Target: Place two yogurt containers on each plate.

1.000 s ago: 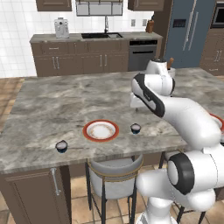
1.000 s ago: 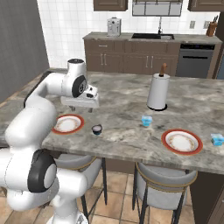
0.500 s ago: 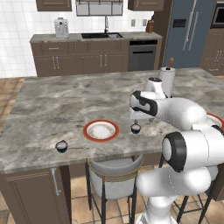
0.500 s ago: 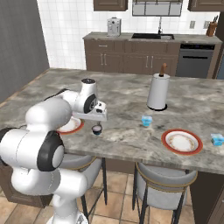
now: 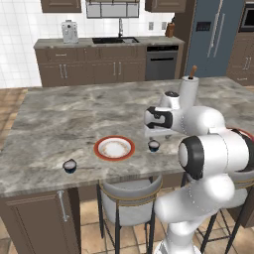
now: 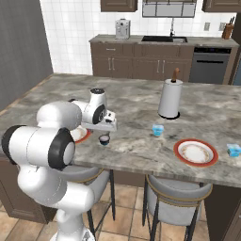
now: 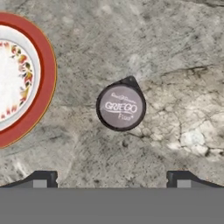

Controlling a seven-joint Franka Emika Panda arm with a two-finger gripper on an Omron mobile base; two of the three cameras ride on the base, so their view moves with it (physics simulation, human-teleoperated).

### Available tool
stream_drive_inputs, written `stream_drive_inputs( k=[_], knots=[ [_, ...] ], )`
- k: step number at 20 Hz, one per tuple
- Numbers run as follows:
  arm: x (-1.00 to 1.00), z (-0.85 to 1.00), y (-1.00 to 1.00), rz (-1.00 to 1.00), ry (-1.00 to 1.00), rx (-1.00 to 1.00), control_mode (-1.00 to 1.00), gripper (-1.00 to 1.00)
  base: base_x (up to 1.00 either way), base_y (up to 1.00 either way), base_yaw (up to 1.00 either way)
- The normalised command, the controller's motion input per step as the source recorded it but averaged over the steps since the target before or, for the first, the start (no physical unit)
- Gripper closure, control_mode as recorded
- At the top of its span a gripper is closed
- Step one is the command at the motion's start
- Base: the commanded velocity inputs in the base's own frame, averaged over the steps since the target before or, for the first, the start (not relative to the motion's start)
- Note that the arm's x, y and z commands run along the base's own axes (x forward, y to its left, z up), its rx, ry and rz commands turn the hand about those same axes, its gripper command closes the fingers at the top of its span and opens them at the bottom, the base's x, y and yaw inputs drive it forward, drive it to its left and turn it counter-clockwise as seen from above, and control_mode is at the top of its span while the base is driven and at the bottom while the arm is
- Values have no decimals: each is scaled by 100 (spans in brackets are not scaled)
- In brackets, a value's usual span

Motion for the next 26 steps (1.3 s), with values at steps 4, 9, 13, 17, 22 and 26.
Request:
stream_drive_inputs(
  k=[4,9,13,17,22,26],
  knots=[
    [33,-5,-2,0,0,0,-100,-100,0,0,0],
    [34,-14,-3,0,0,0,-100,-100,0,0,0],
    [24,-42,0,0,0,0,-100,-100,0,0,0],
    [0,-26,0,0,0,0,-100,-100,0,0,0],
    [0,-9,0,0,0,0,-100,-100,0,0,0],
    [0,-29,0,0,0,0,-100,-100,0,0,0]
  ],
)
